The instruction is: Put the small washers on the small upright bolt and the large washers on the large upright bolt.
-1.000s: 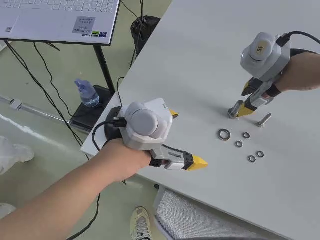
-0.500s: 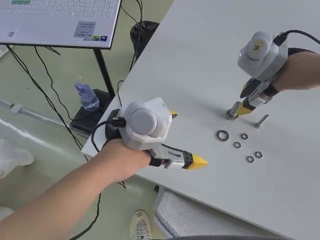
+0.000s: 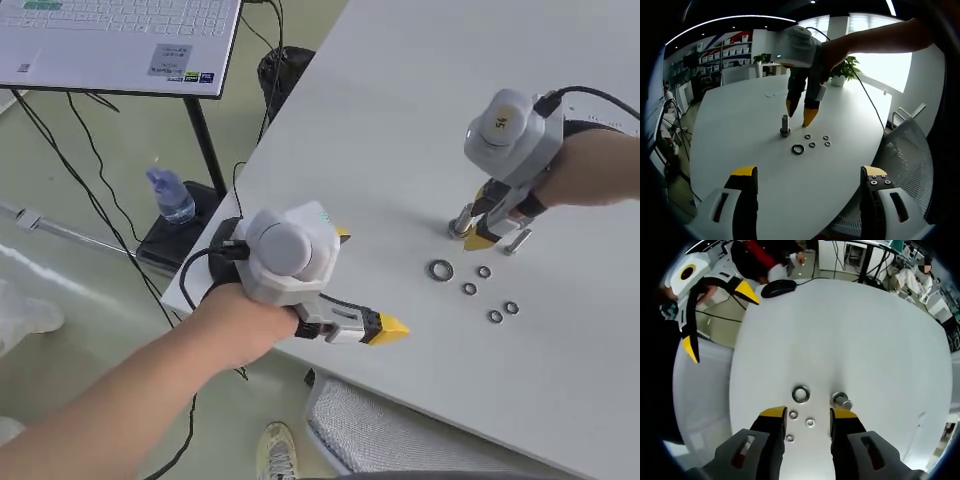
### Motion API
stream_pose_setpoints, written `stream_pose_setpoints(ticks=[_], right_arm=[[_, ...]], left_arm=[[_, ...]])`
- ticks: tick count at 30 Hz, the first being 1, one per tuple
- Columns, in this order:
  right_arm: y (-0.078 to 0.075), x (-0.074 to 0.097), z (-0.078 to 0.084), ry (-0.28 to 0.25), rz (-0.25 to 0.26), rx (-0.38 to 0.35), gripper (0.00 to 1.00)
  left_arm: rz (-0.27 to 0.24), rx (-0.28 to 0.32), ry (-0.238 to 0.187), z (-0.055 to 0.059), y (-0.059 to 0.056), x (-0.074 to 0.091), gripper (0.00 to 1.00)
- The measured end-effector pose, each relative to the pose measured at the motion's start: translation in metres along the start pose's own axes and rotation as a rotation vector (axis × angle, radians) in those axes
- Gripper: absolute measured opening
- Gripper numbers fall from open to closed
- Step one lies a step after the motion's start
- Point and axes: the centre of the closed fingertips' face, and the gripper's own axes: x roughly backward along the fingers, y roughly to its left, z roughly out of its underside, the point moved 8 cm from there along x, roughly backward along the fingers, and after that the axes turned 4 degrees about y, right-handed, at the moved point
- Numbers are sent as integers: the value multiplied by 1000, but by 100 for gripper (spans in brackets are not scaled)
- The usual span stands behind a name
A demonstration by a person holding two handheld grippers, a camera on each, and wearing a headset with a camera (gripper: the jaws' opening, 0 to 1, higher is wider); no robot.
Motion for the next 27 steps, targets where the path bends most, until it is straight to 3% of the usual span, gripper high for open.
stream_pose_setpoints(ticks=[10, 27], right_arm=[[15, -2, -4, -25, 1, -11, 34], [25, -22, -8, -22, 5, -21, 35]], left_arm=[[-9, 1, -8, -1, 0, 3, 84], [2, 16, -11, 0, 1, 3, 84]])
